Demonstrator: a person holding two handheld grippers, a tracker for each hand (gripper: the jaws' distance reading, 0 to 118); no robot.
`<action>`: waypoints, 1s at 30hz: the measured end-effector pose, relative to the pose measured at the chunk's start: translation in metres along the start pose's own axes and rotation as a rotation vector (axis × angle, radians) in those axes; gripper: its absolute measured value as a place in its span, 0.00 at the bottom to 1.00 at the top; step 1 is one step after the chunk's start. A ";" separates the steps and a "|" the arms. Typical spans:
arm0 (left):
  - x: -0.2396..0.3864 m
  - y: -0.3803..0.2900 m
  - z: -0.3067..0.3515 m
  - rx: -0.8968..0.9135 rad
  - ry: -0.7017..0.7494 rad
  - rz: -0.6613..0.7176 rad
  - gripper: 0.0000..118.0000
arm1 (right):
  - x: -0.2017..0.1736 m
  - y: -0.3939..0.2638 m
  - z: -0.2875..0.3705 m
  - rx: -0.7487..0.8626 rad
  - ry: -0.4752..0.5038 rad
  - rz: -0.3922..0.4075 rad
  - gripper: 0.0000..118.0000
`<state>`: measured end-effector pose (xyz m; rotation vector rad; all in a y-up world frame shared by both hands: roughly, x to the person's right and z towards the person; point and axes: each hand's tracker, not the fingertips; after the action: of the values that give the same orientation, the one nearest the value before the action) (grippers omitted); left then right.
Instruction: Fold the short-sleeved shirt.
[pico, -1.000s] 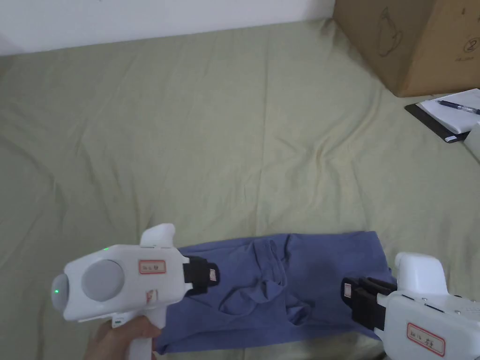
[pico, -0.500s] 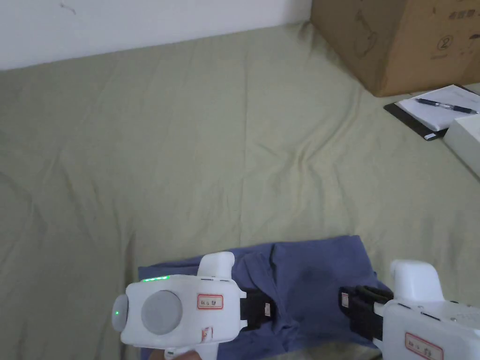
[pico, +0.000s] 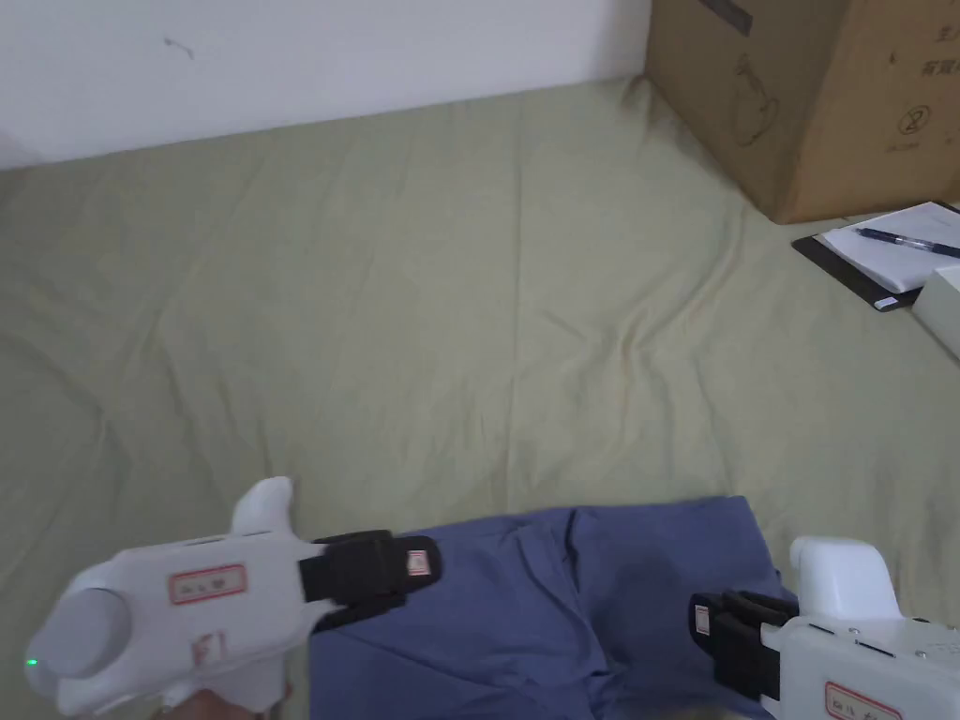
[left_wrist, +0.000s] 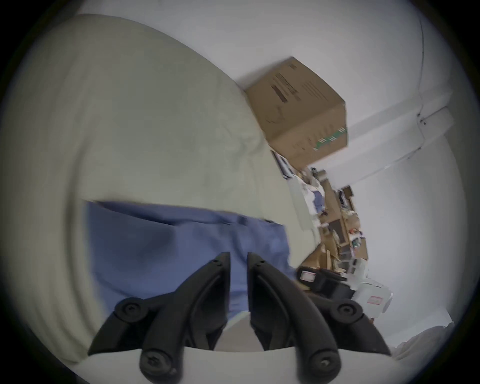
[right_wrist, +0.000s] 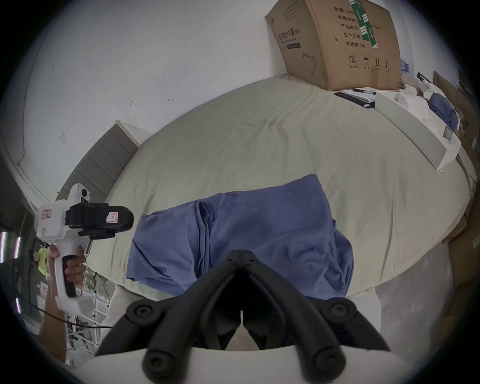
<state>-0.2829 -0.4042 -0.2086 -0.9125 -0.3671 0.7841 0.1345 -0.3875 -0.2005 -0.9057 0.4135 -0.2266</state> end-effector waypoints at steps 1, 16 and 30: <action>-0.016 0.002 0.008 -0.002 0.035 0.006 0.24 | -0.003 0.000 0.000 -0.001 -0.001 0.006 0.00; -0.106 -0.022 0.003 -0.055 -0.145 0.229 0.91 | -0.039 0.006 -0.026 -0.069 0.037 0.059 0.00; -0.145 -0.030 -0.027 -0.101 -0.337 0.437 0.08 | -0.040 0.005 -0.041 -0.106 0.009 0.058 0.00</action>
<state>-0.3518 -0.5376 -0.1945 -0.9697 -0.5130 1.3395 0.0812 -0.3995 -0.2167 -0.9959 0.4627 -0.1568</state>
